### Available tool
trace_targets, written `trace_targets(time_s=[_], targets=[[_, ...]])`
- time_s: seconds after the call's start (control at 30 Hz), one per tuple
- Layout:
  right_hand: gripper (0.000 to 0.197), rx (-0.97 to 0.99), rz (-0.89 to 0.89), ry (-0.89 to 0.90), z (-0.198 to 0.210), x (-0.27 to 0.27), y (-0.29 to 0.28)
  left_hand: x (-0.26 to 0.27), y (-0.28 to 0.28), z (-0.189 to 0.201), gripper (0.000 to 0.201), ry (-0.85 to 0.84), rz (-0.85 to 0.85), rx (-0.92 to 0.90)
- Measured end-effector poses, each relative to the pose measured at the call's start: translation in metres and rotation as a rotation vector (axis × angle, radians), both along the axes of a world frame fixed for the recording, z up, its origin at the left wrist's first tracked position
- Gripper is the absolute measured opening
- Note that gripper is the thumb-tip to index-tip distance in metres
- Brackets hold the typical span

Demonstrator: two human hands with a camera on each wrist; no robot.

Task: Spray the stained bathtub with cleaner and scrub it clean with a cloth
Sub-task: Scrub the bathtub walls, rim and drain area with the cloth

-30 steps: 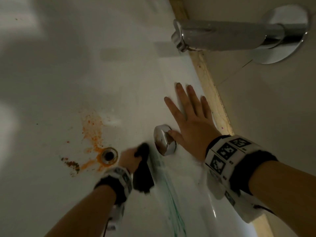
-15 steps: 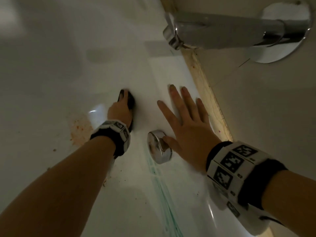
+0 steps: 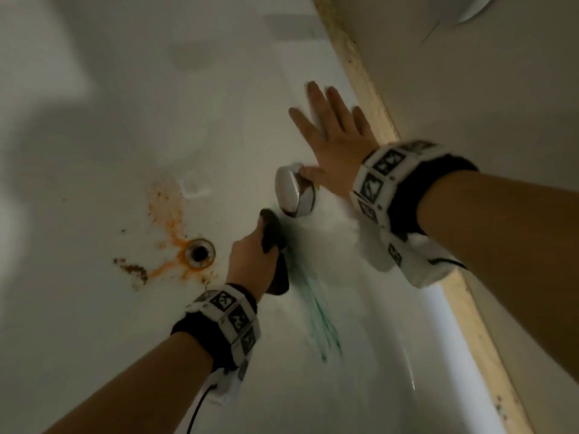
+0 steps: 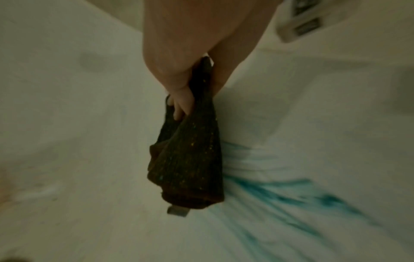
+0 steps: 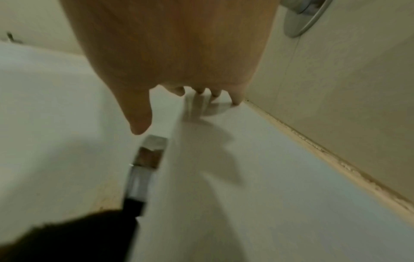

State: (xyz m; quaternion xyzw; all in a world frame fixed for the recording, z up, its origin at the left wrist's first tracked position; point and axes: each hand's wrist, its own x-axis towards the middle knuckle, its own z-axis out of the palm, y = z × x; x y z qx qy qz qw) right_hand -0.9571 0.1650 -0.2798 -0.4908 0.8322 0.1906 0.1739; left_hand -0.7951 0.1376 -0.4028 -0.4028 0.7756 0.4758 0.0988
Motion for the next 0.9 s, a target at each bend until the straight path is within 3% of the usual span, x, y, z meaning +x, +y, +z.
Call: trace_targets(time_s=[0.1,0.23,0.37,0.63,0.73,0.83,0.9], targets=[[0.086,0.008,-0.042,-0.015,0.005,0.009,-0.003,0.01,0.035,0.049,0.049,0.135,0.022,0.049],[0.086,0.002,-0.047,-0.13,0.018,0.032,0.028,0.008,0.084,0.062,0.068,0.149,-0.078,0.064],[0.087,0.051,0.055,-0.135,0.016,0.038,0.071,0.004,0.078,0.034,0.07,0.029,-0.155,-0.025],[0.086,-0.012,0.051,-0.16,0.006,0.033,0.075,0.008,0.061,-0.07,0.066,-0.273,-0.293,-0.018],[0.085,-0.044,0.048,-0.143,0.005,0.036,0.074,0.011,0.051,-0.084,0.054,-0.355,-0.37,0.018],[0.086,-0.058,0.049,-0.135,0.006,0.036,0.074,0.011,0.037,-0.064,0.043,-0.246,-0.238,-0.007],[0.087,-0.043,0.055,-0.145,0.007,0.037,0.073,0.013,0.032,-0.035,0.054,-0.082,-0.011,-0.005]])
